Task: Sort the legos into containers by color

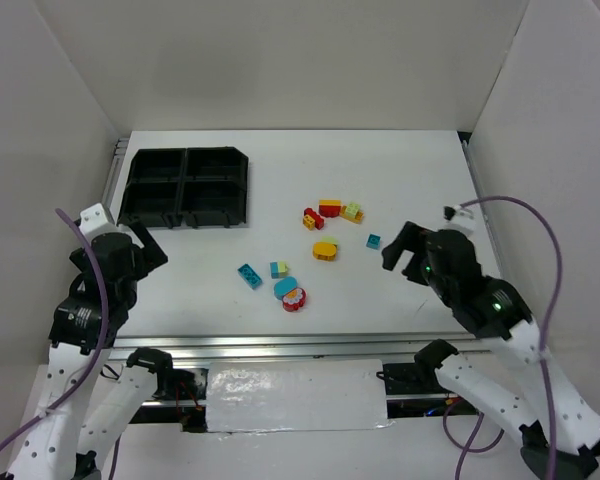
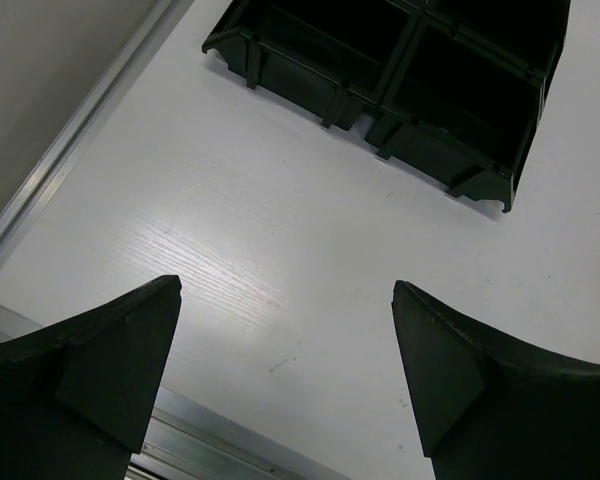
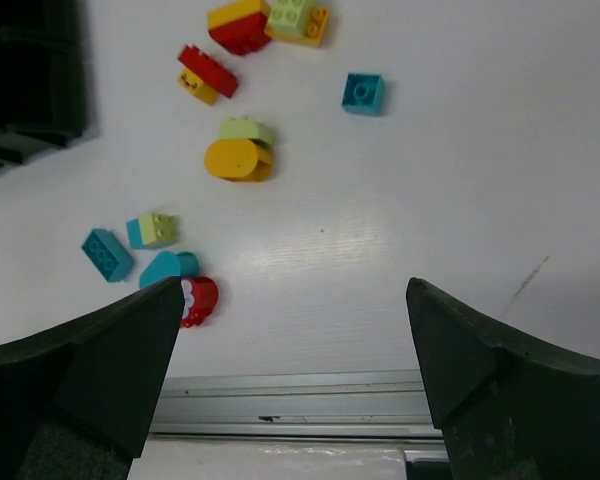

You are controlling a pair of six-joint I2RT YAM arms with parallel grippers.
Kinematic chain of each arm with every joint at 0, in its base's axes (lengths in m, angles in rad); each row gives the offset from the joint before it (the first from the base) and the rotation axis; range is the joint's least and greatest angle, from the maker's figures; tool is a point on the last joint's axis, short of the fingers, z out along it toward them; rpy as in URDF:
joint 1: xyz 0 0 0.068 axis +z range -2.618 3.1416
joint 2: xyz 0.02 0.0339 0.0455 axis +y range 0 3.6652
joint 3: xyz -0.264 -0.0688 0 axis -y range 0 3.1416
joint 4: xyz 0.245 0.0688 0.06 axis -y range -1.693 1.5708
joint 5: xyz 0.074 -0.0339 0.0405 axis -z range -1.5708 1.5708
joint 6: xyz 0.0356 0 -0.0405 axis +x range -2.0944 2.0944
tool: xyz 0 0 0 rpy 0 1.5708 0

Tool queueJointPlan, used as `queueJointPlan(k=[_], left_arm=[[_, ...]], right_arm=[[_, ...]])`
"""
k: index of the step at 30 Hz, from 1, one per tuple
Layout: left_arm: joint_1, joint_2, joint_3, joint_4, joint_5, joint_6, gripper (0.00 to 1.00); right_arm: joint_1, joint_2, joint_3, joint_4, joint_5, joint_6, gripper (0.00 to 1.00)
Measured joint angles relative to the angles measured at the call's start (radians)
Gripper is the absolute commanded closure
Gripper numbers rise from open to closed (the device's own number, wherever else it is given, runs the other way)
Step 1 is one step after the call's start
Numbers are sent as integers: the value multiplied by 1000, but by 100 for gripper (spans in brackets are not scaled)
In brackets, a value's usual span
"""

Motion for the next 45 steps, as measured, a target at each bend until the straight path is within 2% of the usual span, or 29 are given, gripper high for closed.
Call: queueJointPlan(k=[4,7,9,12,18,25,29,35,36,41,43,45], left_arm=[[0,13,-1,0,1,0,0],[0,12,-2,1,5,2,0],[0,12,-2,2,8,2,1],[0,12,-2,3,14,3,0],[0,11,-5,5,28,4,1],[0,10,-8,6,43,8,1],[0,10,-8,7,48,21,1],[0,10,-8,14,52,26,1],[0,10,-8,14,52,26,0],[0,9,-8,19,52,26,1],[0,8,-8,20,52,26,1],[0,7,-8,20,52,26,0]], right_arm=[[0,206,-82,134,-50,23,3],[-18,399,-90,216,-55,30,10],[-48,545,-79,269,-62,21,19],[-114,749,-39,345,-75,1,26],[-219,998,55,417,-106,-51,29],[-271,1106,135,468,-154,-102,30],[-278,1168,179,471,-178,-114,38],[-282,1210,190,462,-181,-115,39],[-283,1210,192,457,-182,-116,41],[-284,1224,214,440,-186,-130,70],[-284,1224,217,440,-189,-131,73],[-284,1224,217,437,-194,-135,80]])
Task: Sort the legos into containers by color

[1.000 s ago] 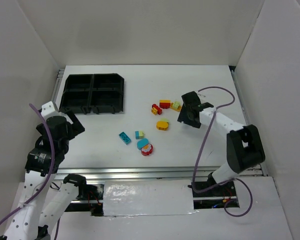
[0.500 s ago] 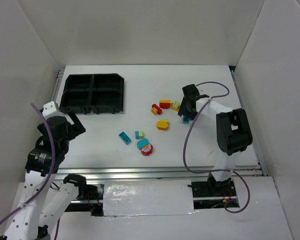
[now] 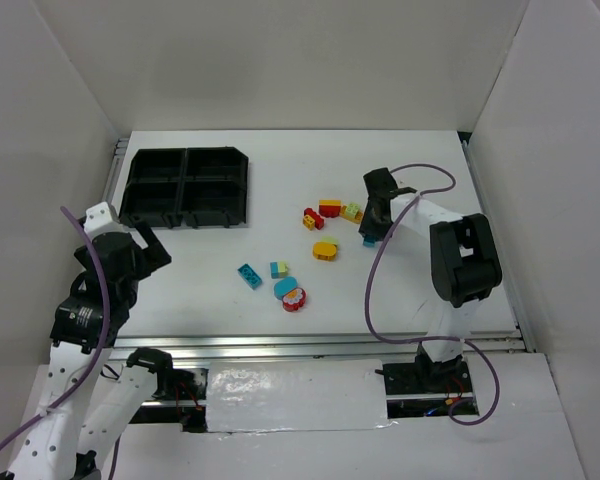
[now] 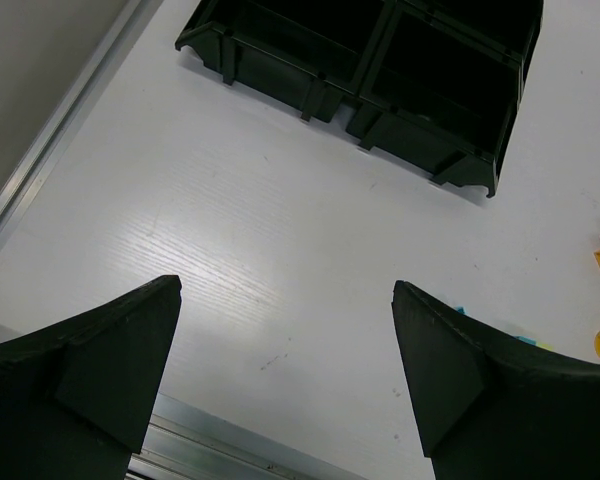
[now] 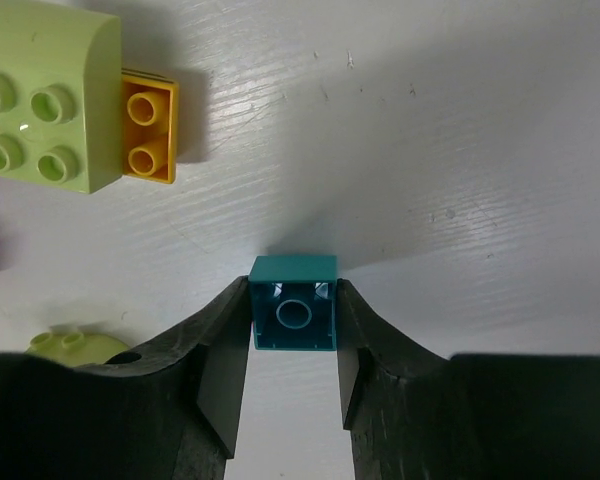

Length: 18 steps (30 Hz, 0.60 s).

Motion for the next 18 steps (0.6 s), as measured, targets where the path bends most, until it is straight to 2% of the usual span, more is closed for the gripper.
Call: queueJointPlan(k=[1,5,8,12,16,18], left_arm=[[0,-1,0,1,0,0,1],[0,2,0,3,9,1,0],[0,5,0,17,84,5,1],[0,-9,-50,129,356,-2,0],[-24,6,-221,440,739,-114,1],[-98,45,-296,592,835,-184,1]], right_arm=[[0,0,0,-1,-4,0,100],[1,-23,-20,8,-42,-3,100],[18,-130,-88,13,-66,4,100],[129,-352,-137,11,-44,49,100],[307,-546,-137,27,-7,119,100],[380,-619,-137,26,21,174,100]])
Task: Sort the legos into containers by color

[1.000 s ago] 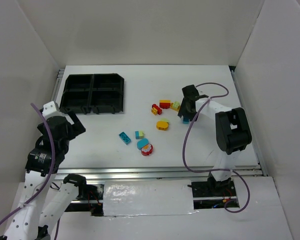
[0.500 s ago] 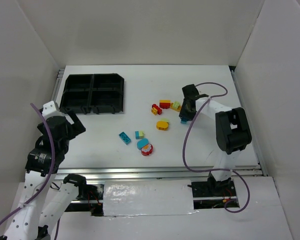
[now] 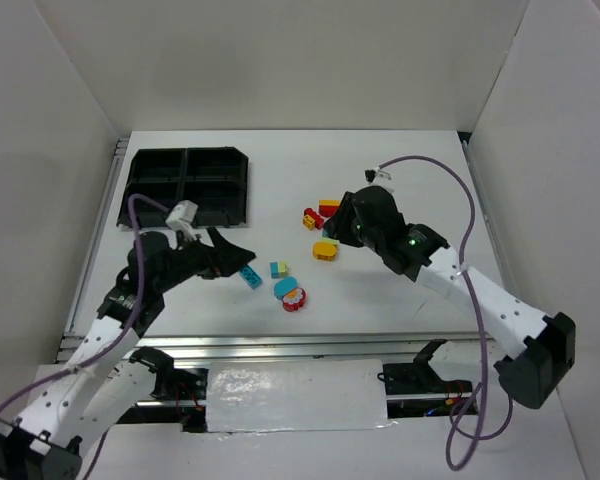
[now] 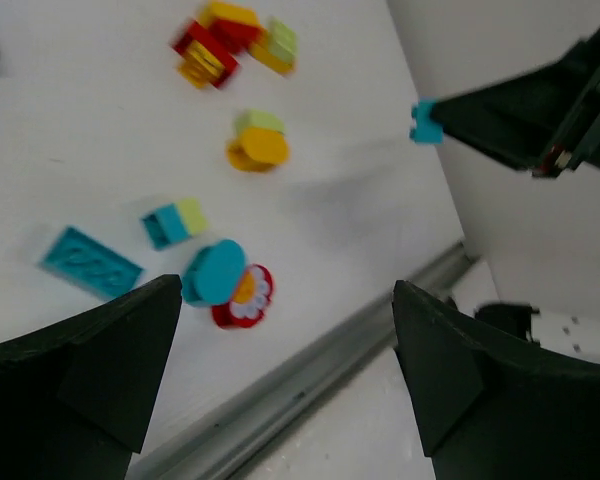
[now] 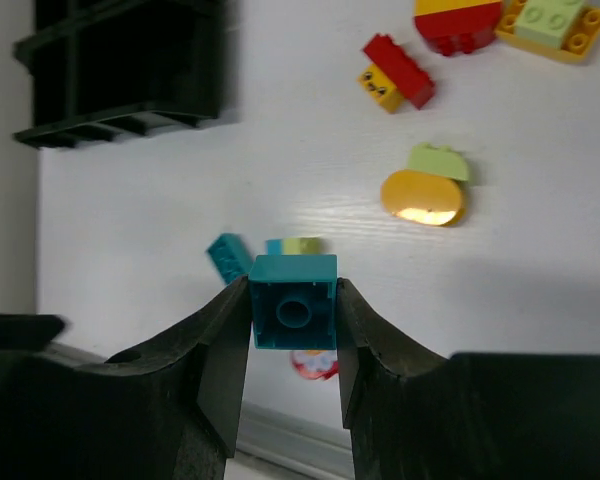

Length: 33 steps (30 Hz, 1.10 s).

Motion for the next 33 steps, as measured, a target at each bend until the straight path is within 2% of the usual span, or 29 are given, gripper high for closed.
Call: queueJointPlan(k=[2,5,8,9,14,15,17,33], left_arm=[[-115,59,-21,93,27,-35,3],[-321,129,-1,200,-10,-26,5],[-449,206,56,289,-62,0,9],[-472,233,72,322,-85,7,13],[-505,310,90,414,-171,30,18],[-507,316,90,421,-186,32,27],[-507,324,90,435,-209,35,34],[-507,367,91,529,-201,51,34]], right_arm=[[62,-57,0,-1,43,59,100],[161,-128,-2,2,111,155,100],[249,-163,-3,7,174,237,100],[273,-166,-3,7,190,257,100],[339,-169,-3,6,257,325,100],[345,-171,-3,6,266,331,100],[357,-174,-3,6,285,344,100],[381,-155,0,7,337,356,100]])
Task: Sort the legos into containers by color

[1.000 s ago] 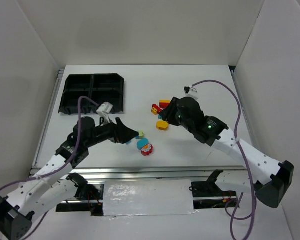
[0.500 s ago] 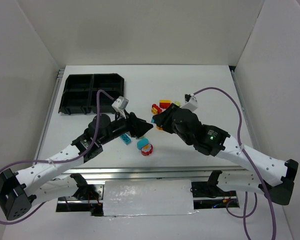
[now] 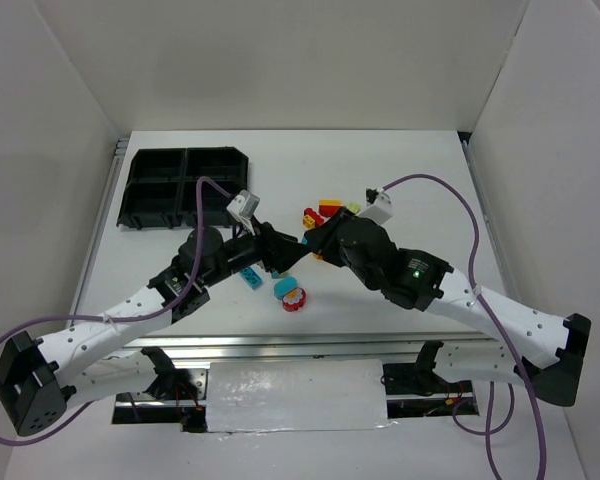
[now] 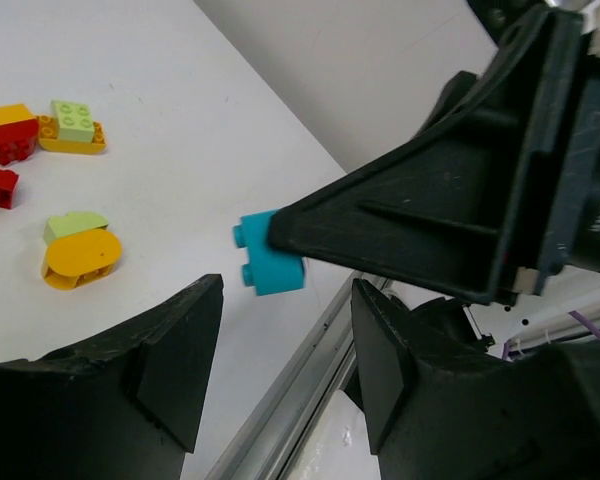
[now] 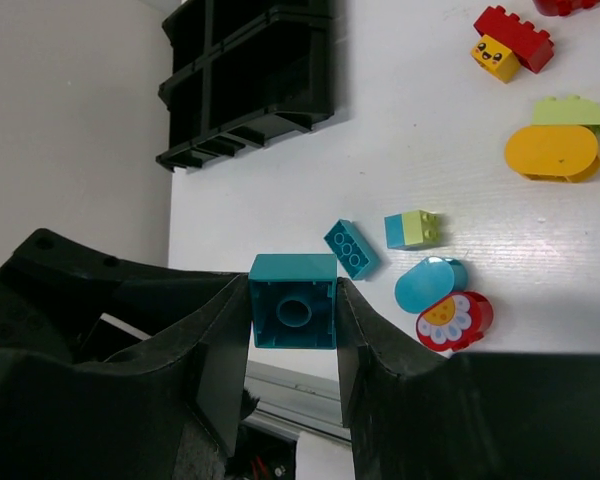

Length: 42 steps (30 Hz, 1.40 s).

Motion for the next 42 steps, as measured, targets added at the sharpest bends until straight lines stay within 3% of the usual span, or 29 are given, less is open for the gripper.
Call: queueJointPlan(k=[10,16,27,30,31,33,34,38,40,41,42], left_arm=[[0,29,4,34,39,-2,38],[0,40,6,37,38,-2,30],[0,54,15,34,38,-1,37],[0,54,15,34,37,-2,47],[0,53,15,33,37,-2,57],[2,50,14,20,21,5,66],[1,48,14,21,14,5,77],[0,29,14,9,-7,6,100],[0,21,14,2,-16,6,100],[0,18,14,-1,-21,7,100],[-1,14,14,-3,-26,9,100]], right_arm=[[1,33,3,1,20,-3,100],[2,15,3,8,17,-5,100],[24,12,3,72,-34,-5,100],[26,21,3,80,-30,-5,100],[26,25,3,83,-28,-5,100],[26,26,3,87,-28,-4,100],[27,27,3,92,-26,-3,100],[29,27,3,108,-31,-2,98],[30,27,3,115,-35,-3,83],[31,26,3,119,-38,-4,43],[31,26,3,124,-40,-3,24]])
